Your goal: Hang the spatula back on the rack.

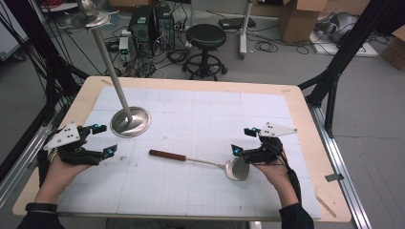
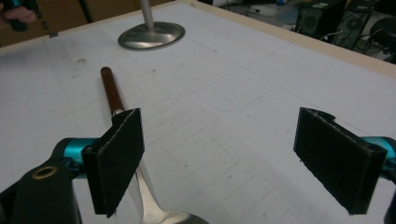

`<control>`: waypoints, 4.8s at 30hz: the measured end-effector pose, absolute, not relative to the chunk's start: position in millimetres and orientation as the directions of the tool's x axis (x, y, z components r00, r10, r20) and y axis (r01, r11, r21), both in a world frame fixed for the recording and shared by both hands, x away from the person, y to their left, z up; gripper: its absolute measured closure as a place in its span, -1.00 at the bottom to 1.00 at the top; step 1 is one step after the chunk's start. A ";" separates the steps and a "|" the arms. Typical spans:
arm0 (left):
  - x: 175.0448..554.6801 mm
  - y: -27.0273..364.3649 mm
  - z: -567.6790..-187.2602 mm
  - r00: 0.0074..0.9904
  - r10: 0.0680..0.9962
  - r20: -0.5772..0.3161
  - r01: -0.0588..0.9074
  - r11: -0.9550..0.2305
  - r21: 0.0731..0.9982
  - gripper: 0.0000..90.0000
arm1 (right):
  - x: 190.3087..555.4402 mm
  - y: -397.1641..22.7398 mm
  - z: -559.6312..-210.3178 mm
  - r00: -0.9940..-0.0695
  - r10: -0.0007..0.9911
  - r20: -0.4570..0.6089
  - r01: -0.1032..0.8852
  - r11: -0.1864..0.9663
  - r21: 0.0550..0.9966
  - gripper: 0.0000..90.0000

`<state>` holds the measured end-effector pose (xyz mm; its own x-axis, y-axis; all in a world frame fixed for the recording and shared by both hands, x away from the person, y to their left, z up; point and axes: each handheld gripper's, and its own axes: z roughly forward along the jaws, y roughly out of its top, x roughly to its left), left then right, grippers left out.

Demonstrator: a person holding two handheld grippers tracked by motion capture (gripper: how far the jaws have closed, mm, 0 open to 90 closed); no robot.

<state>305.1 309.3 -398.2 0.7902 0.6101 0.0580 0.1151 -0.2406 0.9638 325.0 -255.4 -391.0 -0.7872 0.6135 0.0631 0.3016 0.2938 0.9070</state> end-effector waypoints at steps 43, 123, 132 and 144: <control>308.2 311.8 -406.1 0.789 0.613 0.046 0.135 -0.245 0.960 -0.65 | 345.0 -148.4 -427.4 -0.946 0.318 0.061 0.272 0.679 0.682 -0.11; 308.3 309.7 -416.3 0.785 0.617 0.048 0.152 -0.266 0.952 -0.64 | 352.1 -130.0 -366.5 -0.925 0.376 -0.057 0.230 0.670 0.706 0.89; 308.1 310.0 -416.2 0.786 0.616 0.052 0.148 -0.268 0.952 -0.64 | 353.3 -126.1 -338.9 -0.908 0.408 -0.097 0.177 0.581 0.795 0.89; 307.2 310.7 -415.1 0.786 0.617 0.050 0.143 -0.260 0.955 -0.64 | 364.5 -114.1 -302.9 -0.893 0.434 -0.122 0.100 0.455 0.885 0.89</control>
